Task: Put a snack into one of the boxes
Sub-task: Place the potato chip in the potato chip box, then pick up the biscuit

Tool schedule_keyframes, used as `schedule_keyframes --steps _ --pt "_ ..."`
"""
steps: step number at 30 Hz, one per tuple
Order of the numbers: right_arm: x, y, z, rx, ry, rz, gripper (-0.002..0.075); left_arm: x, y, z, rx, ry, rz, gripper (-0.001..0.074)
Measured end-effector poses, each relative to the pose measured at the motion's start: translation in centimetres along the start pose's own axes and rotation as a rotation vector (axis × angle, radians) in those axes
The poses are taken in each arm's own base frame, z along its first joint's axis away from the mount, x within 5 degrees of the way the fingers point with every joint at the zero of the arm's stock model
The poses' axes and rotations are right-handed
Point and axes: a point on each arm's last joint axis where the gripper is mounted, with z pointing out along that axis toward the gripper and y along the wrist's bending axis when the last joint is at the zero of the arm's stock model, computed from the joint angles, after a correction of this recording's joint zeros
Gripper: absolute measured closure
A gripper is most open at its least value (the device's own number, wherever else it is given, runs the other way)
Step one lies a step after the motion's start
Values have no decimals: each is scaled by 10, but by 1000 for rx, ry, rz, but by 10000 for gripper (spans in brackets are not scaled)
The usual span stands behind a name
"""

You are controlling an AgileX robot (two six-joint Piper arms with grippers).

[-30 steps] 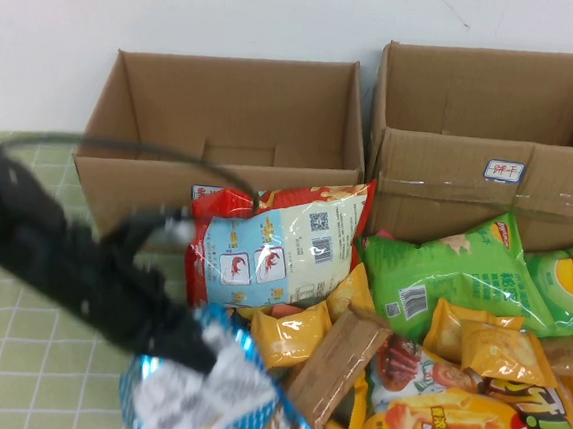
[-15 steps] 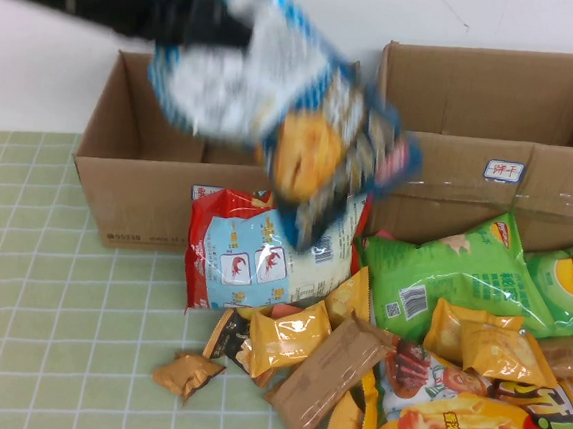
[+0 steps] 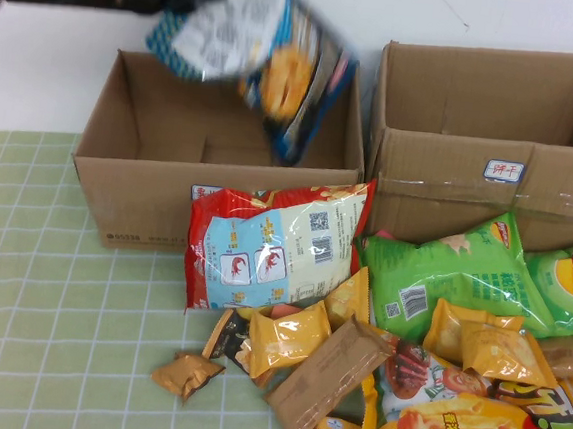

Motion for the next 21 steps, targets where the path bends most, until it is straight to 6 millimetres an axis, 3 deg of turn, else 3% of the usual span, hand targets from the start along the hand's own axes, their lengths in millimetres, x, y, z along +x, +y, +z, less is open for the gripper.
schedule_keyframes --steps 5,9,13,21 --pt "0 0 0 -1 0 2 727 15 17 19 -64 58 67 151" --pt "1 0 0 -1 1 3 727 9 17 8 -129 65 210 74" --pt "1 0 0 -1 1 3 727 -4 4 -20 -150 74 331 162" --pt "3 1 0 -14 28 22 727 -25 -31 -106 -219 147 530 655"
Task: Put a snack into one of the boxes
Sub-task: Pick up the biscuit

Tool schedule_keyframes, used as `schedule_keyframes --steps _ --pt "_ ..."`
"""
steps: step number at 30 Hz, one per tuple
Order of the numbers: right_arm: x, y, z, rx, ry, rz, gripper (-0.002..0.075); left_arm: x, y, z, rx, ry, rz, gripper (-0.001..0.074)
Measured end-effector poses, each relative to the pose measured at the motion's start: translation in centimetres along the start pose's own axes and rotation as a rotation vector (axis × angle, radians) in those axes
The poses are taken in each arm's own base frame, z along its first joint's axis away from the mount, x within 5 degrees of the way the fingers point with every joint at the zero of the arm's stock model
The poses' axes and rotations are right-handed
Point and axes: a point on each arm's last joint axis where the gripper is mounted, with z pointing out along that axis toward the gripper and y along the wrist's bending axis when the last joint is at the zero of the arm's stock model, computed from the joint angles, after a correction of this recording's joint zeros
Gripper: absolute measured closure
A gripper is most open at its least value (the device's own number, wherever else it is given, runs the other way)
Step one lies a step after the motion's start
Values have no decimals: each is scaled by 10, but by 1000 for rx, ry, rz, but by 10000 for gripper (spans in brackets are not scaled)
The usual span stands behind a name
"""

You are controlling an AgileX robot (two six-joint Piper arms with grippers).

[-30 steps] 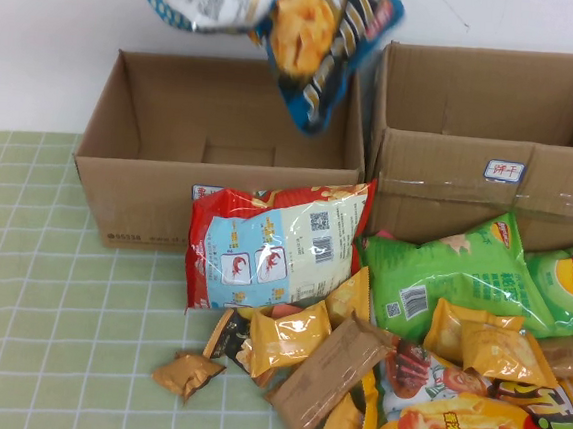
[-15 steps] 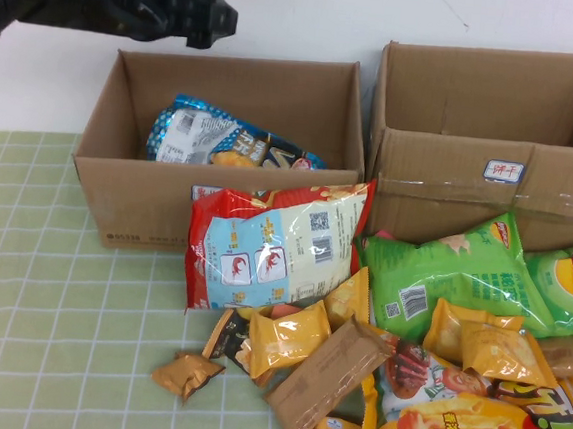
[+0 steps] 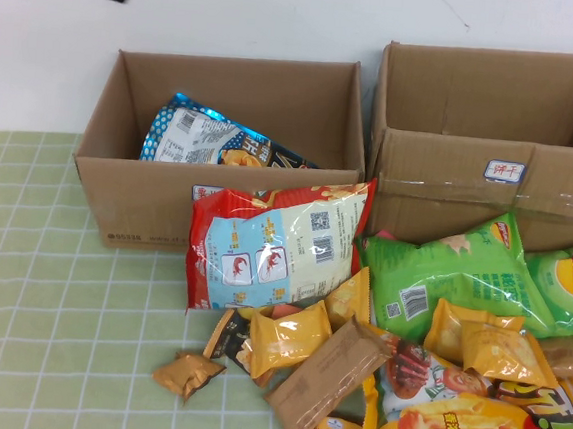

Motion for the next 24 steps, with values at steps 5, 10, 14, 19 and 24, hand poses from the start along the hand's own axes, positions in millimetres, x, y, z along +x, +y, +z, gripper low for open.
schedule_keyframes --steps 5,10,14,19,24 --pt "1 3 0 -36 19 78 727 5 6 -54 -166 121 -43 722" --pt "-2 12 11 -100 96 24 727 18 7 -104 -300 235 -70 733" --pt "-20 22 34 -148 183 -35 717 35 -4 -134 -322 202 -125 735" --pt "-39 35 78 -183 344 -64 527 83 -33 -137 -225 201 -183 735" --pt "-51 44 130 -194 471 -71 197 144 -61 -134 -174 225 -207 735"
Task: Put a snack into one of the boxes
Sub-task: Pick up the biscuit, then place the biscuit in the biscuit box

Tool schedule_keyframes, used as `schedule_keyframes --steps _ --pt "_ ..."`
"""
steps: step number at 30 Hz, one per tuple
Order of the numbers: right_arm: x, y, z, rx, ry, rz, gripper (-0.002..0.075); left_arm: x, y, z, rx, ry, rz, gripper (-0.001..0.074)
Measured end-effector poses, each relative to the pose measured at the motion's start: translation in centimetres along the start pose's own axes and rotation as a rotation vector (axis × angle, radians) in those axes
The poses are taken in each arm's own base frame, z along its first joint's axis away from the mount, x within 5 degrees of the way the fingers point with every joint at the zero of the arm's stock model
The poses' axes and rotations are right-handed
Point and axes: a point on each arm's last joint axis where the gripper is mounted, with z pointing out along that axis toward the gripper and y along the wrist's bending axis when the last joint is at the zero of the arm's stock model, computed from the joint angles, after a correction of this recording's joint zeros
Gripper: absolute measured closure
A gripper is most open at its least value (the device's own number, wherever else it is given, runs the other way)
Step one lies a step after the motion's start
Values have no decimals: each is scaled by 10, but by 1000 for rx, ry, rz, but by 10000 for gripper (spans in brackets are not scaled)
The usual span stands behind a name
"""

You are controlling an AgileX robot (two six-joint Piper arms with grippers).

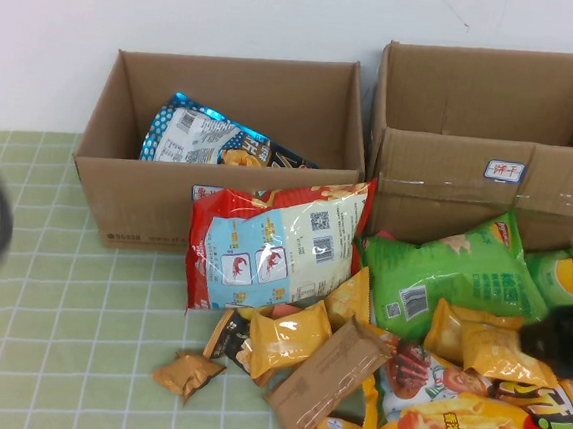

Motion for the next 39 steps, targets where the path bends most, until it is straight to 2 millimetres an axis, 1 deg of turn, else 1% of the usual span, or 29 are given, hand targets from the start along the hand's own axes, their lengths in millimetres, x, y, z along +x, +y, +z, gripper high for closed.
schedule_keyframes --steps 2,4,6,9,14,16,18,22,23,25,28,31,34,37,39 --pt "-8 -1 17 -12 68 3 123 23 -5 4 4 1 -1 735" --pt "-16 -2 30 -25 118 6 94 40 -8 2 5 -28 -5 735" --pt "-22 -3 43 -33 159 8 79 50 -10 -1 4 -56 -8 735" --pt "-26 -5 59 -37 201 14 73 60 -12 -5 1 -77 -8 735" --pt "-18 -9 83 -47 297 14 75 65 -13 -9 0 -79 -7 735" --pt "-17 -9 87 -48 308 12 97 65 -13 -9 0 -81 -7 735" --pt "-17 -9 88 -48 312 10 155 65 -13 -9 0 -81 -7 735" --pt "-20 -6 87 -67 333 4 343 65 -13 -9 0 -79 -5 735" --pt "-22 -6 86 -73 335 2 368 65 -13 -9 0 -79 -5 735" --pt "-29 -4 83 -86 337 -3 391 65 -12 -9 -4 -78 -1 735" --pt "-51 3 69 -116 298 -16 400 66 -12 -9 -12 -77 5 735" --pt "-83 13 44 -160 217 -30 403 66 -12 -9 -14 -72 8 735" --pt "-121 23 13 -192 69 -48 405 66 -12 -9 -14 -72 8 735" --pt "-164 30 -19 -187 -144 -72 405 66 -11 -9 -16 -72 9 735" --pt "-189 32 -35 -165 -306 -66 405 66 -11 -9 -16 -72 9 735"
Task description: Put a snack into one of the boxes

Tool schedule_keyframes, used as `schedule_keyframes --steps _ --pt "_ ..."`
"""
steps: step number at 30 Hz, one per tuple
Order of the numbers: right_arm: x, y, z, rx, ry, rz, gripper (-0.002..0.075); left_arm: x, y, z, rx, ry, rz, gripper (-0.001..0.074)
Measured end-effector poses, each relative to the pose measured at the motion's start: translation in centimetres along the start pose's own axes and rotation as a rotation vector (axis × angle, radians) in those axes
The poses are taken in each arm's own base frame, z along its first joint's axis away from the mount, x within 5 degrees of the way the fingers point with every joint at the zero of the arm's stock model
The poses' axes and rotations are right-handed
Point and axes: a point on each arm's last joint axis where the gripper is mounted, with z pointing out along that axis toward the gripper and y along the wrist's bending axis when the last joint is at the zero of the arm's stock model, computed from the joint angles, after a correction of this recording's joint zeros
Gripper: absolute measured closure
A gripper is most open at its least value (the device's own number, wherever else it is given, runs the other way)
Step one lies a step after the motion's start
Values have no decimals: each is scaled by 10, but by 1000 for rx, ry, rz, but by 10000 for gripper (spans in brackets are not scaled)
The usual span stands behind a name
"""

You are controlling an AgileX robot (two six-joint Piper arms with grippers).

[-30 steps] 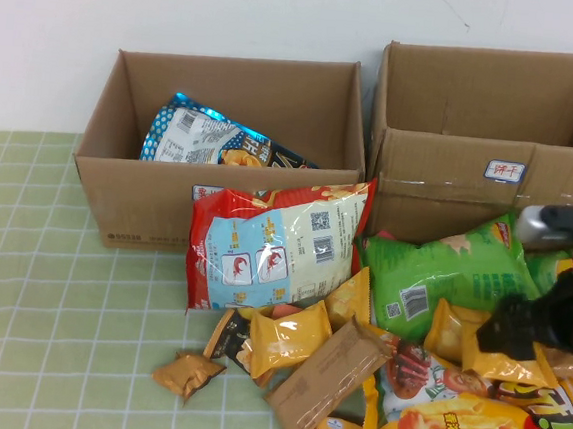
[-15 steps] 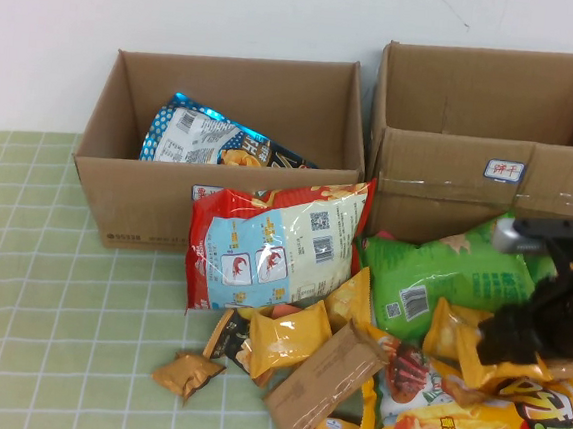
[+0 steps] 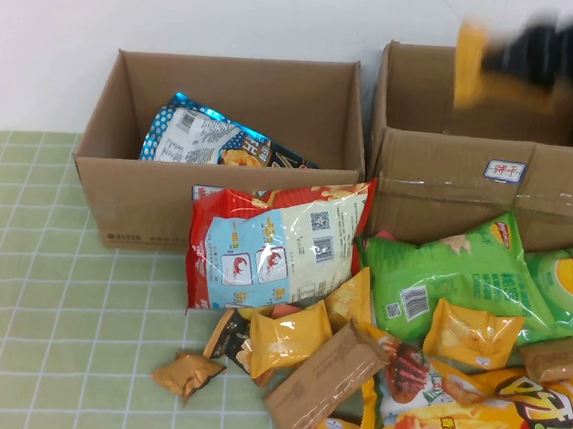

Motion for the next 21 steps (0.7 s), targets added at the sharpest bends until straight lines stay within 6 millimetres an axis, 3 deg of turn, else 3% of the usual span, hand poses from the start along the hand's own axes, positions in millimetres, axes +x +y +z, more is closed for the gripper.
schedule_keyframes --steps 2,5,8,12,17,21 --pt "-19 -2 -1 33 -128 5 387 0 0 0 2 2 -1 735" --pt "-30 -11 16 64 -205 21 270 0 -1 0 8 5 -21 735" --pt "-28 -20 44 63 -170 37 117 1 -1 0 12 10 -25 735" --pt "-24 -21 61 28 -60 19 50 3 -1 -1 15 27 -26 735" --pt "-42 -6 30 -10 4 -54 48 2 2 -15 -27 -84 -81 735" --pt "-54 0 -11 76 79 -212 188 5 5 -41 -89 -265 -114 735"
